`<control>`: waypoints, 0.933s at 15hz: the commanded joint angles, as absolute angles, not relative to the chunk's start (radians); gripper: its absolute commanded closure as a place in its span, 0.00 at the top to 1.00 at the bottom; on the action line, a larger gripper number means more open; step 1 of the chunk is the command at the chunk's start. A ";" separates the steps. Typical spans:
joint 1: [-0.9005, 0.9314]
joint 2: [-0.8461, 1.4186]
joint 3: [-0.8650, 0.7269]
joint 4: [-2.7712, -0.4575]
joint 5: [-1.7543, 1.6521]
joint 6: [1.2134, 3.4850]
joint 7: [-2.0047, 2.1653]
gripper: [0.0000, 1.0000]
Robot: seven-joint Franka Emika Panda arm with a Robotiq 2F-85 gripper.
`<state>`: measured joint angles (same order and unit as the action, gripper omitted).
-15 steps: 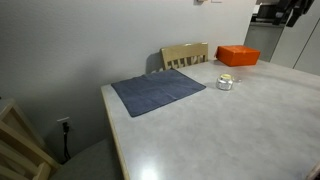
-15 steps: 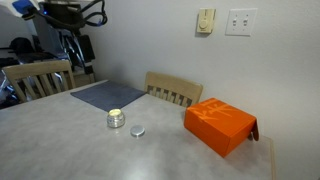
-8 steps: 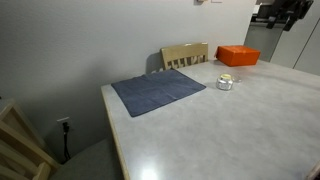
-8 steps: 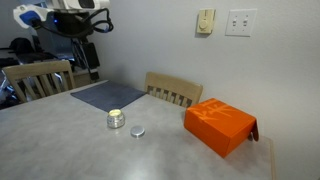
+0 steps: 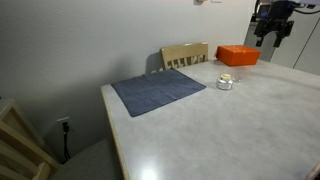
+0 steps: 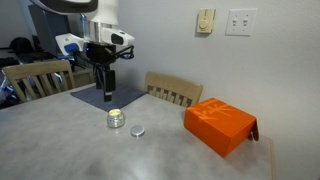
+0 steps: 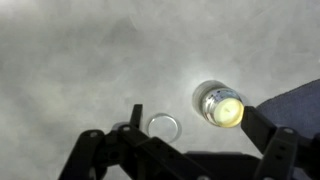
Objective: Pick up the lid, close the container, open the container again and close it again before putting the lid back down
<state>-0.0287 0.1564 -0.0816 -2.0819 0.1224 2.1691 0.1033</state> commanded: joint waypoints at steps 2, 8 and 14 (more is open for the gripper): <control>-0.038 0.222 -0.070 -2.021 0.120 2.117 0.112 1.00; -0.006 0.200 -0.076 -2.072 0.028 2.247 0.191 1.00; -0.038 0.331 -0.071 -1.992 0.008 2.363 0.127 1.00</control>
<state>-0.0089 0.2641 -0.0786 -2.0296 -0.0207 2.3043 0.1865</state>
